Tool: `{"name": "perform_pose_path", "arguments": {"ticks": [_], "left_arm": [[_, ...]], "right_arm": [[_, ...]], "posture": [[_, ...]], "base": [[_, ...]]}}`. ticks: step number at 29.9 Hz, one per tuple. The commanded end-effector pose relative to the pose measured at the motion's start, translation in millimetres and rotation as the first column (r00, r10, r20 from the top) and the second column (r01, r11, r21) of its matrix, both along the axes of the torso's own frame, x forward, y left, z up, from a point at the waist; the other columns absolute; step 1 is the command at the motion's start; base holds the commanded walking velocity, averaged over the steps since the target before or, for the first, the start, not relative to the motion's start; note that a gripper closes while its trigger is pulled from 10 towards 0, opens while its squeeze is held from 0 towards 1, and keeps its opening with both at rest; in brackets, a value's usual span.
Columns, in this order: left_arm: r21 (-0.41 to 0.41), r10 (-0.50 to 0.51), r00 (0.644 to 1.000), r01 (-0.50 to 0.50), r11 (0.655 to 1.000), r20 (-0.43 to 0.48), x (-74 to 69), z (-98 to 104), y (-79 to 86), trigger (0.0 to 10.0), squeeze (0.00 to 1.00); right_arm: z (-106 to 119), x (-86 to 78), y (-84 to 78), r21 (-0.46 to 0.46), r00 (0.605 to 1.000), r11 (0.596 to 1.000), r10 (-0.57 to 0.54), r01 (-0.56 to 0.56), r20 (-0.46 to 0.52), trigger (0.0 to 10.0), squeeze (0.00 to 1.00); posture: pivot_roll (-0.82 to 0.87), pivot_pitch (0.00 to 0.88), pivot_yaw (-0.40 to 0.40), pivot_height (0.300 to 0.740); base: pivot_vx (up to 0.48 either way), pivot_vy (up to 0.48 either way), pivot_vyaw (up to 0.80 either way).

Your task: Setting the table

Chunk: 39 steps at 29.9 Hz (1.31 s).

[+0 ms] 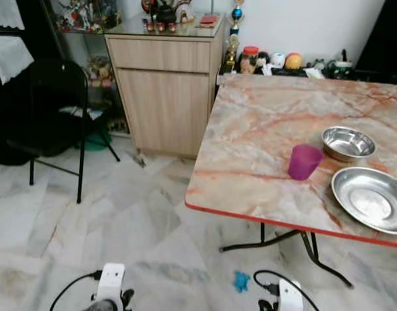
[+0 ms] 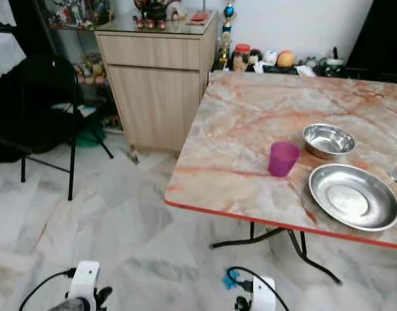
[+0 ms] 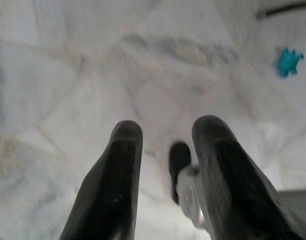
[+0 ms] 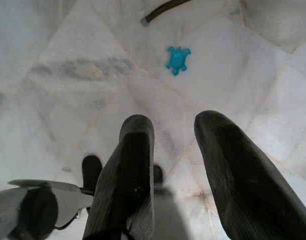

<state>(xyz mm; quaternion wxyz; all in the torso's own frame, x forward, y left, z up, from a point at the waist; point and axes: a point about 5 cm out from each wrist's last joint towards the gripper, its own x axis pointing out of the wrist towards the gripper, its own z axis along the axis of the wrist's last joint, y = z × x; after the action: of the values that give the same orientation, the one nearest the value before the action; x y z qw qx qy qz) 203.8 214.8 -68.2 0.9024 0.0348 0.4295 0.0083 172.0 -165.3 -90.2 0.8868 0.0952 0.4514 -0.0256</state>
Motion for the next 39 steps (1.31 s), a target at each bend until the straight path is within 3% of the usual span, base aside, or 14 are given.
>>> {"name": "perform_pose_path", "arguments": {"ticks": [1,12,23,27,34,39], "left_arm": [[-0.012,-0.012,1.0,0.012,1.0,-0.002,0.2,-0.8,-4.7,10.0,0.0],[-0.016,-0.011,1.0,0.01,1.0,-0.002,-0.3,-1.2,-5.2,10.0,0.0],[-0.011,-0.003,1.0,0.003,1.0,-0.007,-1.2,-1.8,-4.9,10.0,0.0],[-0.012,-0.003,1.0,0.003,1.0,-0.009,-1.6,-2.0,-5.0,10.0,0.0],[-0.015,-0.002,1.0,0.002,1.0,-0.015,-2.8,-3.0,-6.0,10.0,0.0],[-0.017,0.001,1.0,-0.001,1.0,-0.019,-4.4,-3.9,-6.3,10.0,0.0]], "right_arm": [[-1.1,-3.3,-5.1,-0.012,1.0,1.0,-0.013,0.013,-0.01,10.0,0.0],[-1.1,-3.0,-5.8,-0.012,0.999,0.999,-0.032,0.031,-0.012,10.0,0.0],[-0.3,-0.9,-3.3,-0.003,1.0,1.0,-0.026,0.026,-0.007,10.0,0.0],[1.2,1.8,-3.9,-0.014,1.0,1.0,-0.018,0.018,0.01,10.0,0.0],[10.9,18.4,-5.3,-0.049,0.994,0.998,0.048,-0.043,0.103,10.0,0.0],[23.7,35.7,-8.9,-0.091,0.971,0.993,0.092,-0.073,0.221,10.0,0.0]], "posture": [[0.12,0.0,-0.068,0.74],[0.12,0.0,-0.068,0.74],[0.12,0.0,-0.068,0.74],[0.12,0.0,-0.069,0.74],[0.11,0.0,-0.073,0.74],[0.1,0.0,-0.078,0.74]], "base": [[0.0,-0.259,0.0],[0.0,-0.26,0.0],[0.0,-0.071,-0.74],[0.0,0.0,0.0],[0.0,0.0,0.0],[0.0,0.0,0.0]]}}
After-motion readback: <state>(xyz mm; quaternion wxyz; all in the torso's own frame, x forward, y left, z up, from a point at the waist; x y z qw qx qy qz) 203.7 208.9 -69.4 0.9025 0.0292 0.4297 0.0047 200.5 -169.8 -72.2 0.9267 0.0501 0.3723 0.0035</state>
